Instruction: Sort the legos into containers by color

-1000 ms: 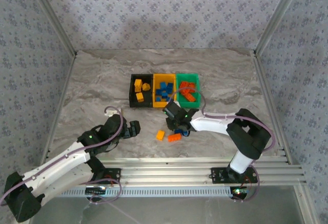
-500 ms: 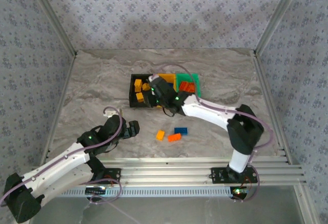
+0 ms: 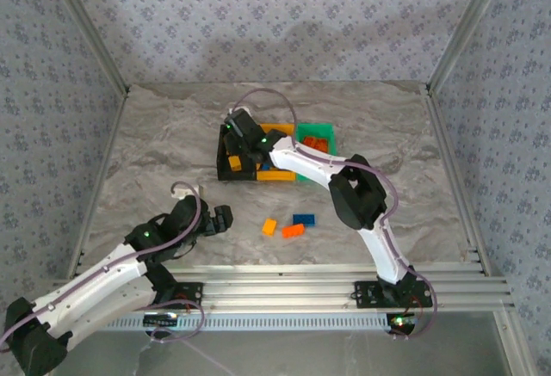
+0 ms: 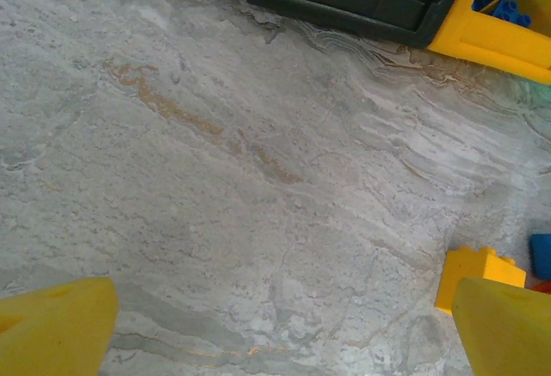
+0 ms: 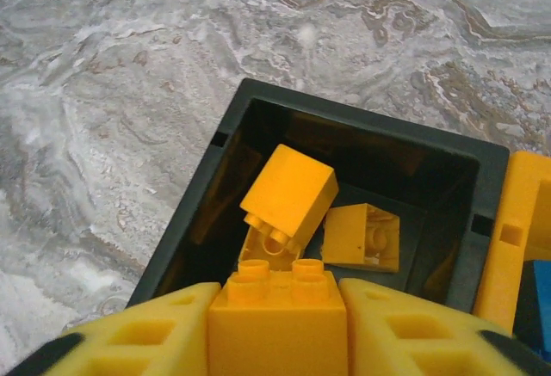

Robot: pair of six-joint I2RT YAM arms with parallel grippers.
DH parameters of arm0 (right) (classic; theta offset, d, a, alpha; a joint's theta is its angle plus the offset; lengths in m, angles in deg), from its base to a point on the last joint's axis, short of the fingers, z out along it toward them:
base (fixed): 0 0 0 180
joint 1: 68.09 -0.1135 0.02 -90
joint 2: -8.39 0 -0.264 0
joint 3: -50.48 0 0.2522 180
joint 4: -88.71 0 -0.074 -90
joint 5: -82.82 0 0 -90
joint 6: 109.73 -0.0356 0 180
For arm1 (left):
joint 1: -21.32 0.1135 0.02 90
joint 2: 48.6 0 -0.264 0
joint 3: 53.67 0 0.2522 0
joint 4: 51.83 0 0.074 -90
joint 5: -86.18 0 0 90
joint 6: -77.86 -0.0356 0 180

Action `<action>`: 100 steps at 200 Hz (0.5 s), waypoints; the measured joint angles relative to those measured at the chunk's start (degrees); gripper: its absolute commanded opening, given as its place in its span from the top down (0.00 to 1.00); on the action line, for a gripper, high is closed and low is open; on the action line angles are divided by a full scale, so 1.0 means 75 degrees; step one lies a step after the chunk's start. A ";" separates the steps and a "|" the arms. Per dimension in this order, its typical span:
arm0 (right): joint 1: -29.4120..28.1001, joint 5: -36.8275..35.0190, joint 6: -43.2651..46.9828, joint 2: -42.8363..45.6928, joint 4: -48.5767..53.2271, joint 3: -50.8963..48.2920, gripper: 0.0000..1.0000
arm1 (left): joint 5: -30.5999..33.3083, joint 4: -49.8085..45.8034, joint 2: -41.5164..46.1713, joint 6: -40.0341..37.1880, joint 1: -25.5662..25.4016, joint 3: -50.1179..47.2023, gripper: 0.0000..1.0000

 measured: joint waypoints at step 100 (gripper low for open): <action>-0.0009 -0.0347 0.0009 0.1798 -0.0662 -0.1804 0.28 | -0.0291 0.0044 -0.0326 -0.0207 0.0000 0.0038 0.00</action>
